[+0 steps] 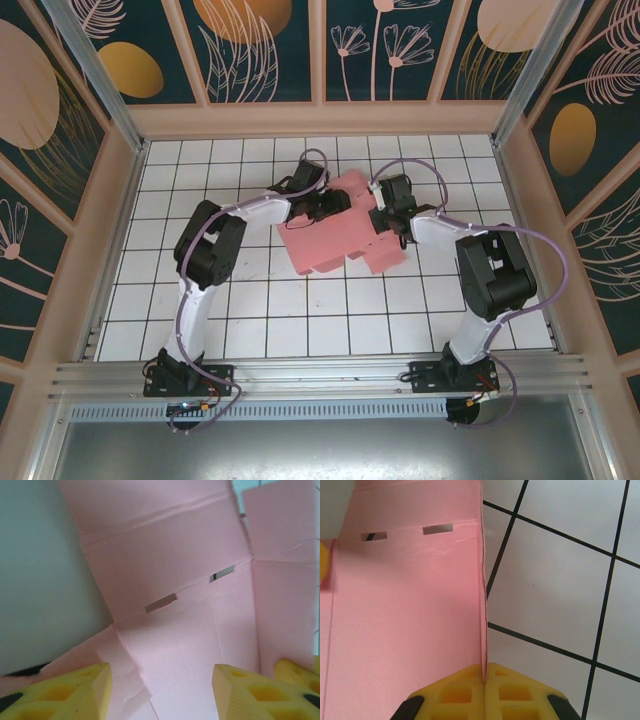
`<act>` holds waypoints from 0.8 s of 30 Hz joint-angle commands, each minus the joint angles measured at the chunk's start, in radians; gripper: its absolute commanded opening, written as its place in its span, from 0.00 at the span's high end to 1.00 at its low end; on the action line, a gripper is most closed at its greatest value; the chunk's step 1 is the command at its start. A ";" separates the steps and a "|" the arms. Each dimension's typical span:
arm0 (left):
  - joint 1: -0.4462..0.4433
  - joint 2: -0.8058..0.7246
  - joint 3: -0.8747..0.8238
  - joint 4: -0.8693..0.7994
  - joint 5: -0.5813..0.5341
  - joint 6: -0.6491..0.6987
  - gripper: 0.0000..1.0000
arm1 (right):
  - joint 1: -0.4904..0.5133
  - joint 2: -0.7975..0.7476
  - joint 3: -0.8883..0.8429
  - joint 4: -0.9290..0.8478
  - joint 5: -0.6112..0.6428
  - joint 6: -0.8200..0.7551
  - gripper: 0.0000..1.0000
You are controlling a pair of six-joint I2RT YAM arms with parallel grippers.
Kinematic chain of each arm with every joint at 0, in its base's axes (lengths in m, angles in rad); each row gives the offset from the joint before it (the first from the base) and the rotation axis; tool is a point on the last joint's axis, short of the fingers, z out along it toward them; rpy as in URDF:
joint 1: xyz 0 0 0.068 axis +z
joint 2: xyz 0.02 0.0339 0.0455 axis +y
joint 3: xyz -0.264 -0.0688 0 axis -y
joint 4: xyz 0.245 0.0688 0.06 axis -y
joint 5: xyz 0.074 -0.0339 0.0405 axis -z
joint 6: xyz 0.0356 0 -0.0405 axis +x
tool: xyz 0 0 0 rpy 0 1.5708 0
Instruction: Fold the paper box
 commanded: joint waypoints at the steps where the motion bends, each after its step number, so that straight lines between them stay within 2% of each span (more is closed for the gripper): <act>1: 0.007 -0.148 -0.029 0.054 -0.091 0.028 0.39 | 0.016 -0.049 -0.024 0.038 0.019 -0.024 1.00; 7: 0.022 -0.173 0.035 0.015 -0.075 0.022 0.26 | 0.045 -0.054 -0.031 0.065 0.071 -0.047 1.00; 10: 0.024 -0.154 0.090 -0.007 -0.073 0.023 0.25 | 0.068 -0.055 -0.044 0.089 0.099 -0.068 1.00; 24: 0.023 0.071 0.458 -0.335 -0.131 0.232 0.35 | 0.187 -0.009 -0.053 0.158 0.207 -0.173 1.00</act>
